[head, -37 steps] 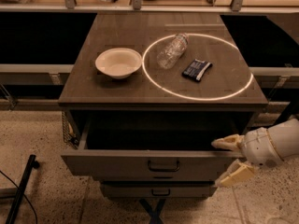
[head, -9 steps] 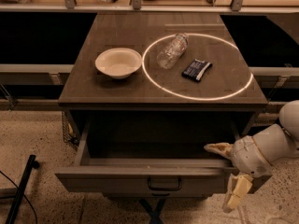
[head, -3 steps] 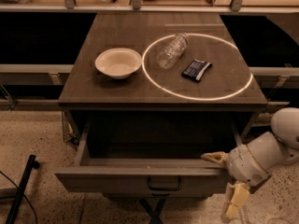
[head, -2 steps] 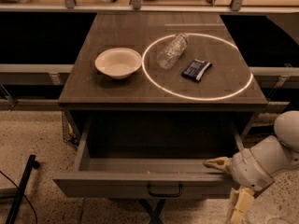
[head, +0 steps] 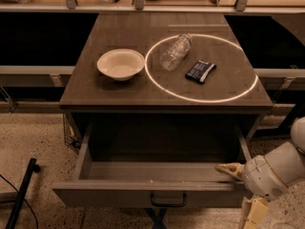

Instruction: Open top drawer

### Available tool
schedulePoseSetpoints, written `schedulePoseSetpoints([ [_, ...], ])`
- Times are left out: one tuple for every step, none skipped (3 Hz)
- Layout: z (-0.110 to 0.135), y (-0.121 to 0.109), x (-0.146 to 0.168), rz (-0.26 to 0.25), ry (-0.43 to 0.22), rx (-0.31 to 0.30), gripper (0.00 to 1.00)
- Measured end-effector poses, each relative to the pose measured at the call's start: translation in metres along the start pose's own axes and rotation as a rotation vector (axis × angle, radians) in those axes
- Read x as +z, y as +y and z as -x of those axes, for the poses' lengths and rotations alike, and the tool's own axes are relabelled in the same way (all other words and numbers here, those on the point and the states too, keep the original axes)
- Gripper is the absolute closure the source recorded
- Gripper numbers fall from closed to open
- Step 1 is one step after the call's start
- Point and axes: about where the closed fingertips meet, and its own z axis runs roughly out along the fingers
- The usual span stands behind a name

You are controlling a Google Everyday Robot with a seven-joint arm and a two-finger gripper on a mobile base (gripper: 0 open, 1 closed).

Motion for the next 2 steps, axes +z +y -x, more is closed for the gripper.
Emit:
schedulePoseSetpoints([
  [0.0029, -0.0017, -0.0009, -0.005, -0.003, -0.005, 0.0],
  [0.0069, -0.0051, -0.0037, -0.015, -0.006, -0.014, 0.0],
])
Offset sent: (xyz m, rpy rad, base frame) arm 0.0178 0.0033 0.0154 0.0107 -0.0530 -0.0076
